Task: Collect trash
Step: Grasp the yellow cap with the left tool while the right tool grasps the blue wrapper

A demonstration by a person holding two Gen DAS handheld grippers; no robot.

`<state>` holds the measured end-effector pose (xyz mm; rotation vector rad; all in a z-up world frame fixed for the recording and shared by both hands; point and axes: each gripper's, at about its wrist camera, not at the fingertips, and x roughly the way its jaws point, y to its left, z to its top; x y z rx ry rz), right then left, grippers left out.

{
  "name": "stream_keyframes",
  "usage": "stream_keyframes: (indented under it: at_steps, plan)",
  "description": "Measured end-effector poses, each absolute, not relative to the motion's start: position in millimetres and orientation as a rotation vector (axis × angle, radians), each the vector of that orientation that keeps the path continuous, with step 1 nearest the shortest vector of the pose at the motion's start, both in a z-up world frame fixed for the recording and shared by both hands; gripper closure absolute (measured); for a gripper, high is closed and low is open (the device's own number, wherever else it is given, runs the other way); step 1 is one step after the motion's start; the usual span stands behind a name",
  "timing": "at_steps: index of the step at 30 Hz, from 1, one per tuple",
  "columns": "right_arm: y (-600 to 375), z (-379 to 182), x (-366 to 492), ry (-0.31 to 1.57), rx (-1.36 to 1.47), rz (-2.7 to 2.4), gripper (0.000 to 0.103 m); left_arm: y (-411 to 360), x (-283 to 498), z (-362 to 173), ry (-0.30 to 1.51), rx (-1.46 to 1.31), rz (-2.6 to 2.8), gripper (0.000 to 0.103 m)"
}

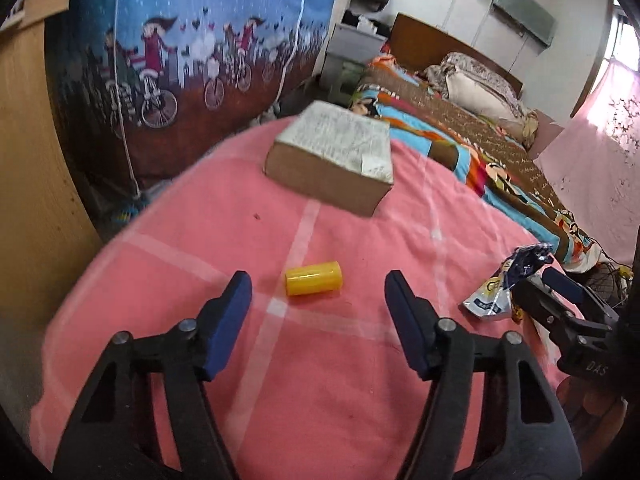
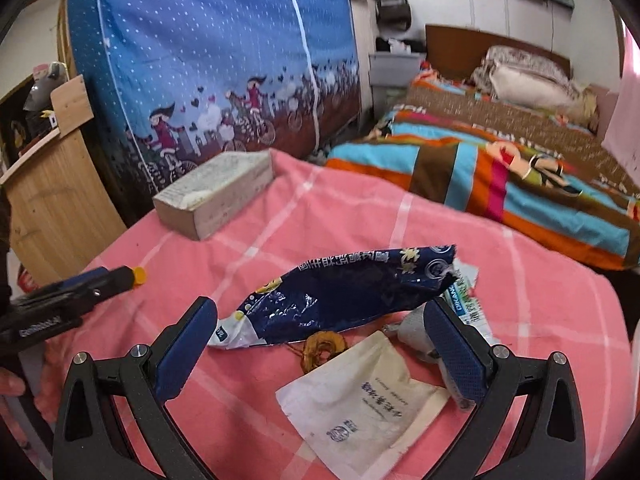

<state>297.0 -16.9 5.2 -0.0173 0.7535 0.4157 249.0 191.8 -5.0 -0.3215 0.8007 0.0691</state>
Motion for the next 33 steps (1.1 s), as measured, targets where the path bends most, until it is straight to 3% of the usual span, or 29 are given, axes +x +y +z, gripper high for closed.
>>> stream_keyframes:
  at_steps: [4,6,11,15,21,25,27,32,33]
  plan:
    - [-13.3,6.8,306.9,0.77,-0.009,0.428,0.0,190.1,251.1,-5.2,0.805,-0.332,0.059,0.058]
    - [-10.6,4.2,312.9,0.794,0.018,0.457,0.0,190.0,251.6,-7.3,0.817,-0.333,0.061,0.068]
    - [-4.9,0.9,316.1,0.813,0.025,0.475,0.001,193.3,252.8,-8.7,0.823,-0.346,0.071,0.083]
    - [-6.3,1.1,312.3,0.81,0.015,0.474,0.005,195.4,252.2,-8.6,0.812,-0.363,0.05,0.085]
    - [-2.5,0.1,308.7,0.812,-0.02,0.482,0.028,192.3,252.5,-6.1,0.801,-0.359,0.003,0.085]
    - [1.9,0.1,303.7,0.81,-0.036,0.52,0.053,191.1,250.8,-5.1,0.797,-0.363,-0.012,0.085]
    - [2.7,-0.1,300.0,0.806,-0.039,0.536,0.059,190.2,249.1,-4.4,0.792,-0.363,-0.016,0.085]
    - [0.9,3.8,289.9,0.773,-0.031,0.561,0.089,185.2,240.5,3.5,0.744,-0.343,-0.028,0.085]
    - [0.1,4.5,288.4,0.766,-0.028,0.565,0.09,183.3,238.4,5.6,0.732,-0.335,-0.03,0.085]
